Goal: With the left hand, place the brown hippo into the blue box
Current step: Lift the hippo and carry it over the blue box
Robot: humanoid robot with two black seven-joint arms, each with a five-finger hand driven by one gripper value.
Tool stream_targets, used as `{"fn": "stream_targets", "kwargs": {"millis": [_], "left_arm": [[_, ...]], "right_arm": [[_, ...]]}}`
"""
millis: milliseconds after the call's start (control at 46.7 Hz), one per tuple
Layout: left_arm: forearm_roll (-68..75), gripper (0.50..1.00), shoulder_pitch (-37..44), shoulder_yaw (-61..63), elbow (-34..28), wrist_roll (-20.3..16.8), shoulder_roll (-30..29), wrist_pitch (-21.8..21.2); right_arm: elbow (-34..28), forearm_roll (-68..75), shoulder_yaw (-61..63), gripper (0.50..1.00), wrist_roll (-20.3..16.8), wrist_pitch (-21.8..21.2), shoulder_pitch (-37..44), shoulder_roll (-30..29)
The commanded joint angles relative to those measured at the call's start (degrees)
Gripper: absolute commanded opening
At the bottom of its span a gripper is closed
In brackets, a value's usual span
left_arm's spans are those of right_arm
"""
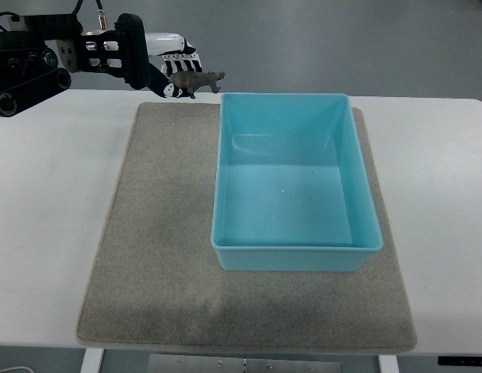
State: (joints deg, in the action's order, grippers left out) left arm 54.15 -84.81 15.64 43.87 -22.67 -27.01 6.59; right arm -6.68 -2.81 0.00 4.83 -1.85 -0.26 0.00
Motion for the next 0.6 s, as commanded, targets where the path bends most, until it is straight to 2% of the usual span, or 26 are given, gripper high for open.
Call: {"fn": "stream_targets", "kwargs": {"millis": [0,450,579], "left_arm": [[-0.1,0.5,-0.5,-0.3,0.3,0.0,1.1,-0.1],[-0.4,0.5,-0.1,-3.9,2.7,-0.3,5.6,-0.5],[-0.3,0.5,0.1,-4.2,5.6,-0.3,7.1,-0.5]], "right_arm": [[0.0,0.0,0.0,0.936,0.0,0.0,0.0,0.0],[0.0,0.0,0.0,0.936,0.0,0.0,0.0,0.0],[0.0,0.0,0.0,0.936,0.0,0.0,0.0,0.0]]}}
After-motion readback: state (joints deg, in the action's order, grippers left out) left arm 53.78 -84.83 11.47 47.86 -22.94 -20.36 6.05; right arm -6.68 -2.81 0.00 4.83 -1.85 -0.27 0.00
